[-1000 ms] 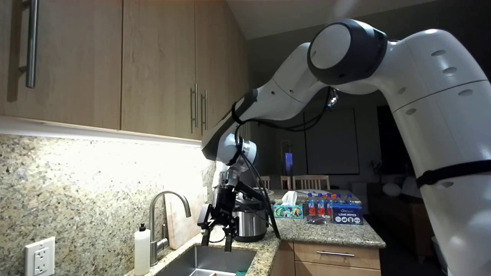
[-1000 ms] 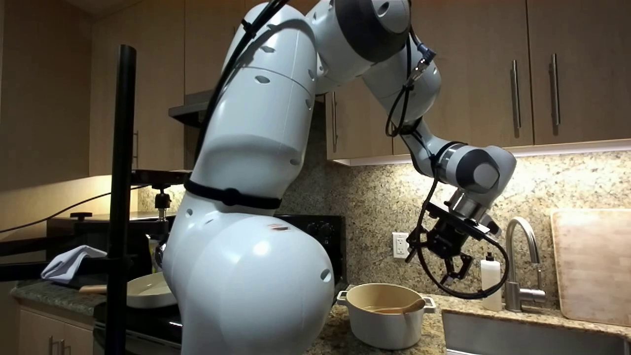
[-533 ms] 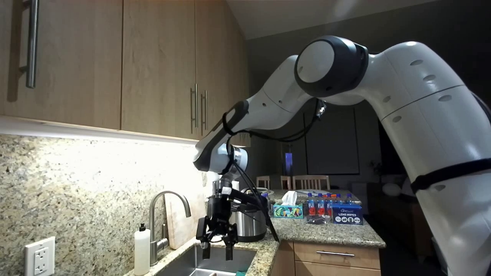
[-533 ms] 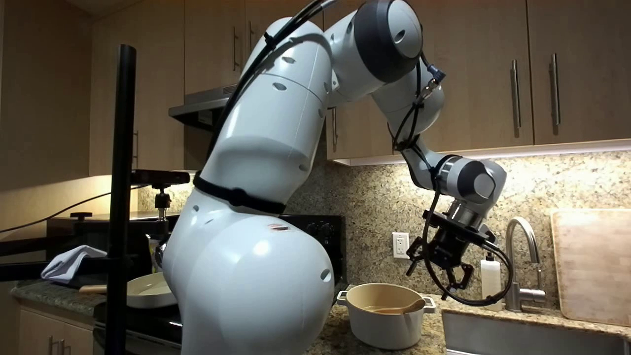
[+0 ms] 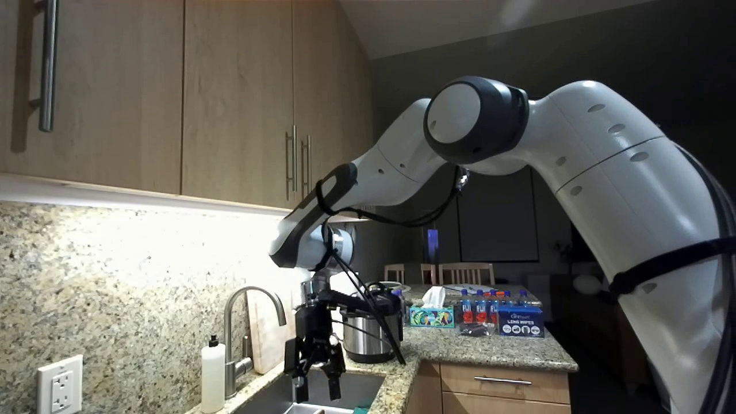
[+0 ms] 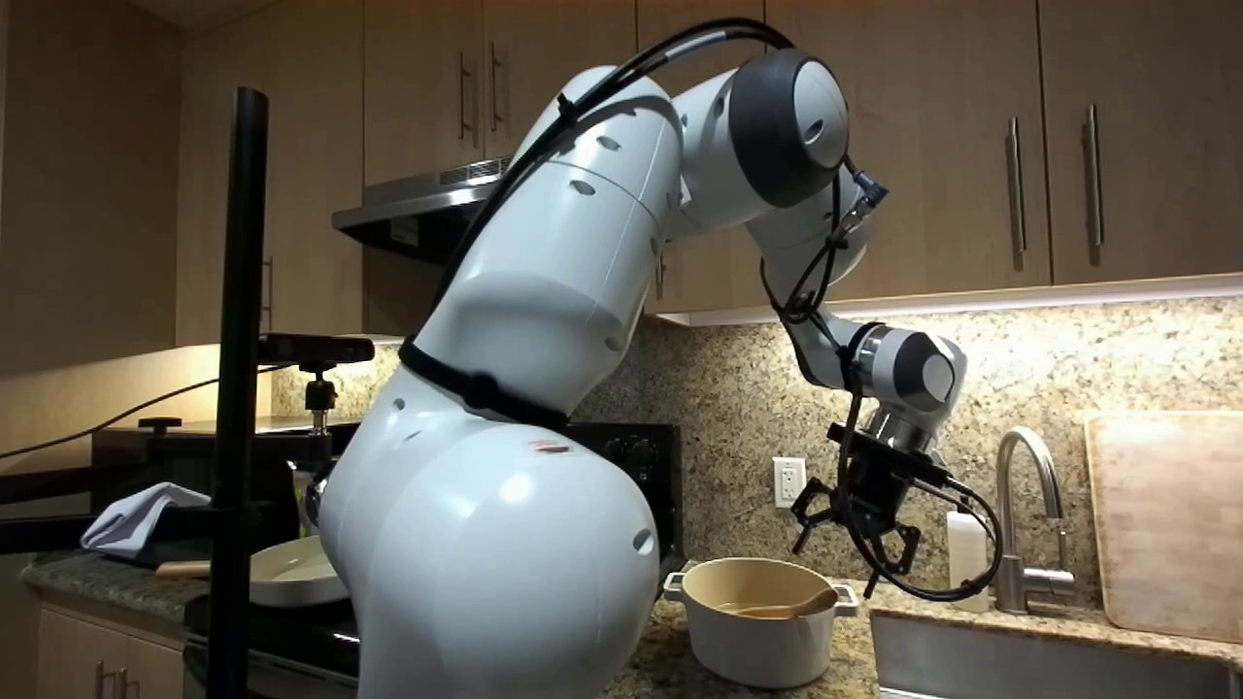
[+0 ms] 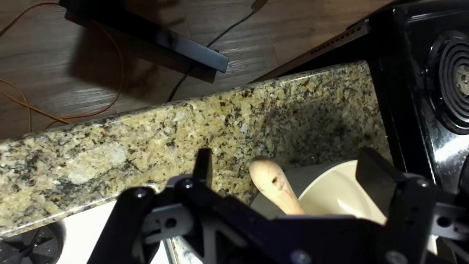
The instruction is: Use the wooden spoon to stir the contents in the white pot
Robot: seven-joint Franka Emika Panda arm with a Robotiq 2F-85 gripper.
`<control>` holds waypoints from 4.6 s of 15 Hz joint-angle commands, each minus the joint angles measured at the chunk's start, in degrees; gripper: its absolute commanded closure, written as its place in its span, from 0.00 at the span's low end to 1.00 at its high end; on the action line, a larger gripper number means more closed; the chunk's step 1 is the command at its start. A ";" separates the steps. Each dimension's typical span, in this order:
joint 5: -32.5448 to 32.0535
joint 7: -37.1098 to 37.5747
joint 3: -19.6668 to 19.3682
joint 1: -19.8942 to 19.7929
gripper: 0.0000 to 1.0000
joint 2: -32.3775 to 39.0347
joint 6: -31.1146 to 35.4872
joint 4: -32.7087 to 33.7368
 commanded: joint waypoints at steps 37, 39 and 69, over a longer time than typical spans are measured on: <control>-16.93 -6.55 5.37 2.75 0.95 15.85 -14.33 19.94; -16.94 -5.44 5.12 2.85 0.93 15.55 -14.48 19.66; -28.27 -0.79 6.77 10.66 0.92 6.07 -12.43 10.63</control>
